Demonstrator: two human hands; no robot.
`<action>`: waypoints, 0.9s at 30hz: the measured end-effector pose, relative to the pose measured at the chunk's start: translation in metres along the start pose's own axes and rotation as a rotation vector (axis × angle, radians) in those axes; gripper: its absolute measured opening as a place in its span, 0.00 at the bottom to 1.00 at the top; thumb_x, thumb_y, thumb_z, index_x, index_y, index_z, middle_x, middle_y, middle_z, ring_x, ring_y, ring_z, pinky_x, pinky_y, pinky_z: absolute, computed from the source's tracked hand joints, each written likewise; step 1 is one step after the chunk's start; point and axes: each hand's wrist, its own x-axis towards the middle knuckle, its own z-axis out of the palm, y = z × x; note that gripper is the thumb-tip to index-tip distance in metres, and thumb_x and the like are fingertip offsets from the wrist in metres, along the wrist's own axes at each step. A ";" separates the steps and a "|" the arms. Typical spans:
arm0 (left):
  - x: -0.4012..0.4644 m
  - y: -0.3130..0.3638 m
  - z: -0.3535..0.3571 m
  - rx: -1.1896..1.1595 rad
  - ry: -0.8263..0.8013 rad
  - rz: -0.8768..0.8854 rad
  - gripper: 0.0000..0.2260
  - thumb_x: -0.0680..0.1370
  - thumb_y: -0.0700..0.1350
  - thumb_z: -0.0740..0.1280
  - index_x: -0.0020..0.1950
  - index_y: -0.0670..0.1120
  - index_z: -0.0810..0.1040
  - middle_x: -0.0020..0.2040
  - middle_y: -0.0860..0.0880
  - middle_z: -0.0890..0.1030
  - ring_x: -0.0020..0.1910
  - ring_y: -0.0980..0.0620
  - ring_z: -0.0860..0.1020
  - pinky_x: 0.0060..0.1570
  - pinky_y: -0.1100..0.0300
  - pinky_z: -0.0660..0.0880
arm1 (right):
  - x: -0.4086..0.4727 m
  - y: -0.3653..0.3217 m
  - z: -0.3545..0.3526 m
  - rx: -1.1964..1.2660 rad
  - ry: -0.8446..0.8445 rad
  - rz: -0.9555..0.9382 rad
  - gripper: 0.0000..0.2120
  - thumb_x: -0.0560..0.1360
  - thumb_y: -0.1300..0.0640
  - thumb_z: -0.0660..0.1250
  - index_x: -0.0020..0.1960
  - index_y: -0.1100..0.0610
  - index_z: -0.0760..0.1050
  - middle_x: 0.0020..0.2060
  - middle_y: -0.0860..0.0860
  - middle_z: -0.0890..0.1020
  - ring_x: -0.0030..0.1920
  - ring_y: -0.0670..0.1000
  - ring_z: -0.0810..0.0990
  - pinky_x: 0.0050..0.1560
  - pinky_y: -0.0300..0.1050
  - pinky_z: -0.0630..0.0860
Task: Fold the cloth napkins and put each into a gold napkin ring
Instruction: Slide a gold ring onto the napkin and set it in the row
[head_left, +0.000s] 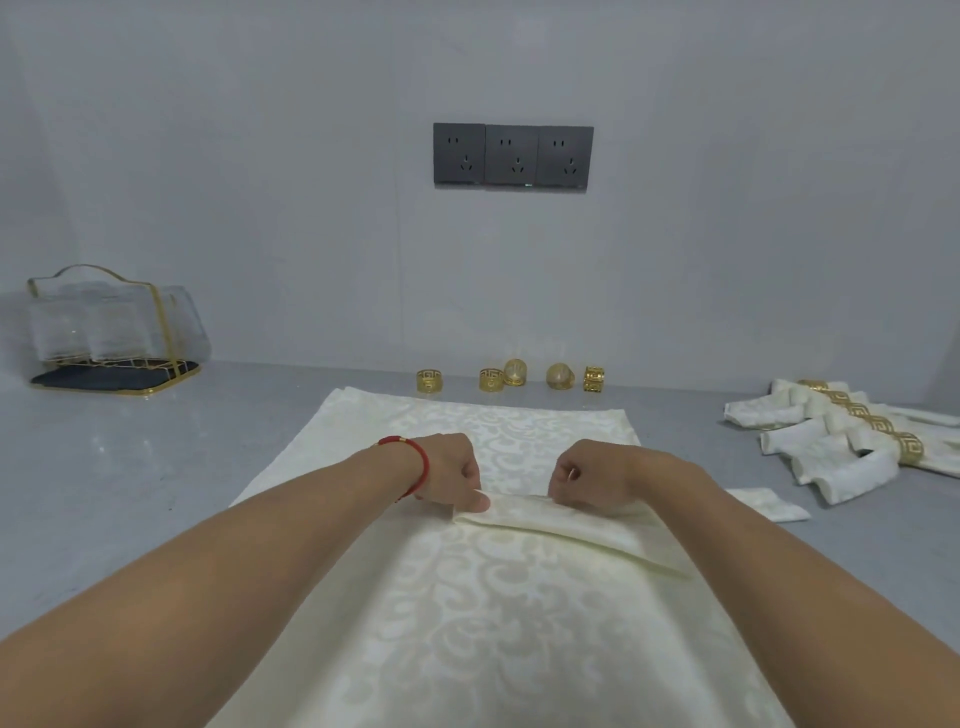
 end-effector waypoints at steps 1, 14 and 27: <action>0.001 0.001 0.001 0.020 0.013 -0.009 0.10 0.75 0.56 0.71 0.39 0.50 0.81 0.45 0.50 0.83 0.44 0.48 0.80 0.54 0.50 0.79 | 0.002 0.001 -0.002 -0.027 -0.017 0.012 0.10 0.79 0.46 0.68 0.47 0.52 0.81 0.55 0.47 0.84 0.55 0.51 0.82 0.62 0.50 0.77; -0.001 0.017 0.009 0.112 0.119 -0.043 0.17 0.74 0.51 0.73 0.58 0.44 0.80 0.53 0.46 0.82 0.50 0.45 0.81 0.54 0.51 0.80 | -0.012 -0.039 -0.007 -0.429 -0.051 0.147 0.16 0.81 0.45 0.65 0.61 0.56 0.77 0.52 0.52 0.80 0.48 0.55 0.78 0.51 0.49 0.76; 0.000 0.017 0.009 0.129 0.114 -0.053 0.20 0.73 0.54 0.74 0.60 0.45 0.78 0.55 0.45 0.80 0.52 0.43 0.81 0.56 0.48 0.79 | -0.029 -0.060 -0.049 0.249 -0.356 0.167 0.14 0.83 0.64 0.60 0.61 0.64 0.82 0.44 0.56 0.85 0.41 0.53 0.83 0.43 0.45 0.81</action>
